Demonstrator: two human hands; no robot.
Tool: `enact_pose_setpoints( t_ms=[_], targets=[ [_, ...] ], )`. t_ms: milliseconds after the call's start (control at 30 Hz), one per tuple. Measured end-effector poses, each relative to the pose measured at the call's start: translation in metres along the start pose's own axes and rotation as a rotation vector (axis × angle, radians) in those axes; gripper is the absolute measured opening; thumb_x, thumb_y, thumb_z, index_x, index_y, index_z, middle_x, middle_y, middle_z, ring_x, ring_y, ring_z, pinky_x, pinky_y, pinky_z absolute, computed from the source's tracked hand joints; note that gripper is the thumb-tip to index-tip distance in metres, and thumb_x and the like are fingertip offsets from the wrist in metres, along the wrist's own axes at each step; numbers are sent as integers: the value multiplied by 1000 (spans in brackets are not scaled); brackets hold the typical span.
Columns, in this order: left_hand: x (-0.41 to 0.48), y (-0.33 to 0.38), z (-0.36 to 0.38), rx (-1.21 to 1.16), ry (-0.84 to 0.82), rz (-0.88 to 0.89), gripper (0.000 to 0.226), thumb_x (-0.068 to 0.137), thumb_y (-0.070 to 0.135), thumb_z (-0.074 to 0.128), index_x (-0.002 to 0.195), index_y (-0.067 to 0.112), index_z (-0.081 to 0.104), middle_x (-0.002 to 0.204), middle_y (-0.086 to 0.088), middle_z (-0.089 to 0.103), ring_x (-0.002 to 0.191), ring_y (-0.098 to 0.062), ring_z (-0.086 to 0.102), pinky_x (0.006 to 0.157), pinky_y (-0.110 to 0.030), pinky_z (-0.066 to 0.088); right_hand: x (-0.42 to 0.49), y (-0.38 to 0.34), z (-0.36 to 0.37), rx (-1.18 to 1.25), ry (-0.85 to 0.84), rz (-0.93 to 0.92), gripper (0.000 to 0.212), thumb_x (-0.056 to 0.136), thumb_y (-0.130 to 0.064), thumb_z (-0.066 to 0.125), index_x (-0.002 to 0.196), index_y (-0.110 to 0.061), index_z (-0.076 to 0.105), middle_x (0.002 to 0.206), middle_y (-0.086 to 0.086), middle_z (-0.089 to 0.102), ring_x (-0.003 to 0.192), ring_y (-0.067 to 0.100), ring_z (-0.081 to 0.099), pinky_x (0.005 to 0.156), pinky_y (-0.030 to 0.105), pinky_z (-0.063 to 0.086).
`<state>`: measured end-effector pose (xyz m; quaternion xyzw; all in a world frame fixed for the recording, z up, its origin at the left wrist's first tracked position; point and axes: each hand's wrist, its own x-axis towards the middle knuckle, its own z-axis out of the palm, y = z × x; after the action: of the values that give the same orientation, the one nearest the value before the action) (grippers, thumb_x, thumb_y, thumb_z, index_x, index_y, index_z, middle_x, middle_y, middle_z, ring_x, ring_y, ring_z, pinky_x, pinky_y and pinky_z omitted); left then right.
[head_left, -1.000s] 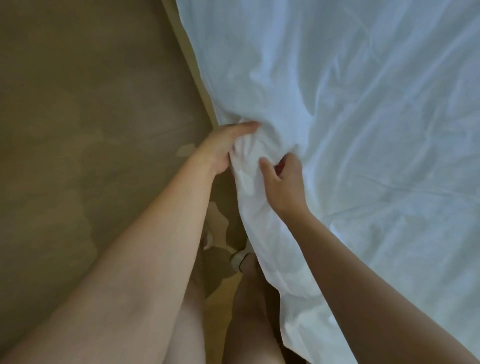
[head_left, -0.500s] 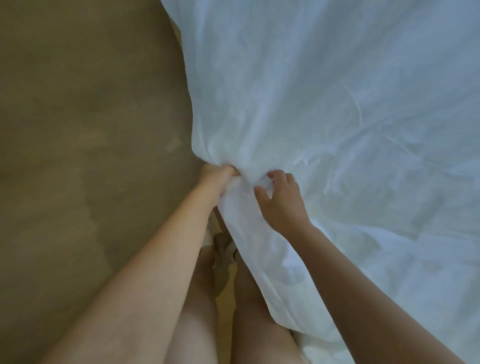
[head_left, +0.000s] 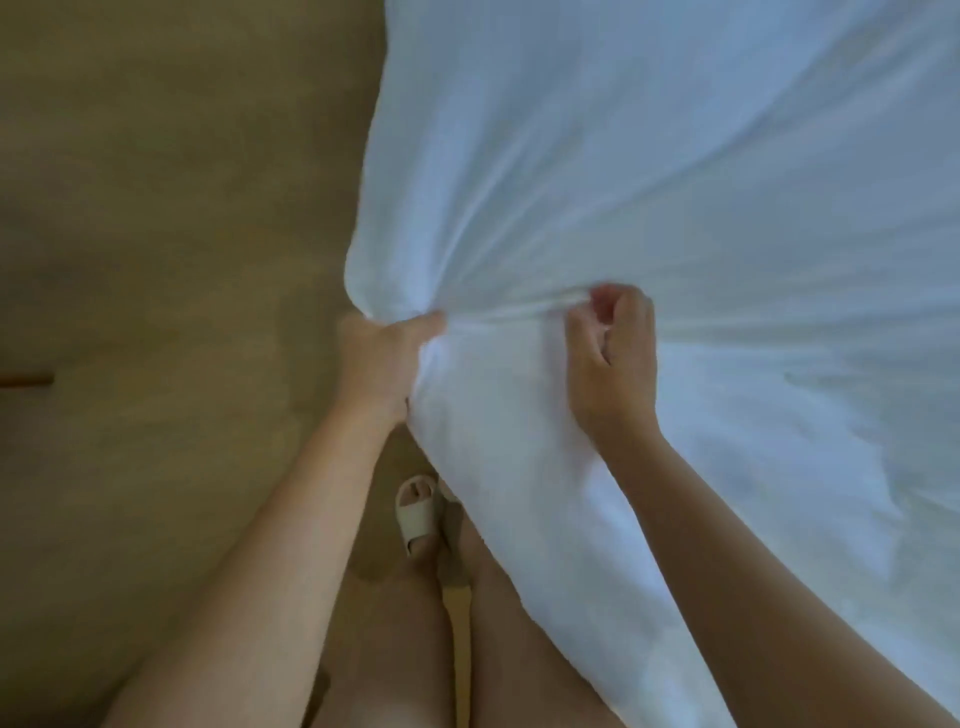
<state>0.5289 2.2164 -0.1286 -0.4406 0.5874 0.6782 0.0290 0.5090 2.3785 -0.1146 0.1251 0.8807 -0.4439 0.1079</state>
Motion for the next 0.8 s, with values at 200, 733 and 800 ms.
enact_pose_setpoints(
  t_ms=[200,733,800],
  targets=[
    [46,-43,48,463,59,-276,31,80,-1,61,111,1,62,109,-15,65,106,-29,62,84,-35,52,8,37,22,-450,-433,-13,51,91,-29,57,133,-4,41,136,14,40,126,30,33,104,31,23],
    [115,65,56,-92,-336,-259,16,81,11,67,97,7,67,85,-5,74,80,-20,71,68,-31,55,63,-23,49,-175,-260,34,59,89,-36,58,140,-19,35,131,9,37,124,25,31,108,34,23],
    [109,95,57,57,-353,19,13,71,1,67,75,13,68,72,2,71,70,-13,69,61,-27,54,72,-42,51,-102,-97,12,56,89,-44,50,140,-29,36,128,4,38,121,19,31,107,32,21]
  ],
)
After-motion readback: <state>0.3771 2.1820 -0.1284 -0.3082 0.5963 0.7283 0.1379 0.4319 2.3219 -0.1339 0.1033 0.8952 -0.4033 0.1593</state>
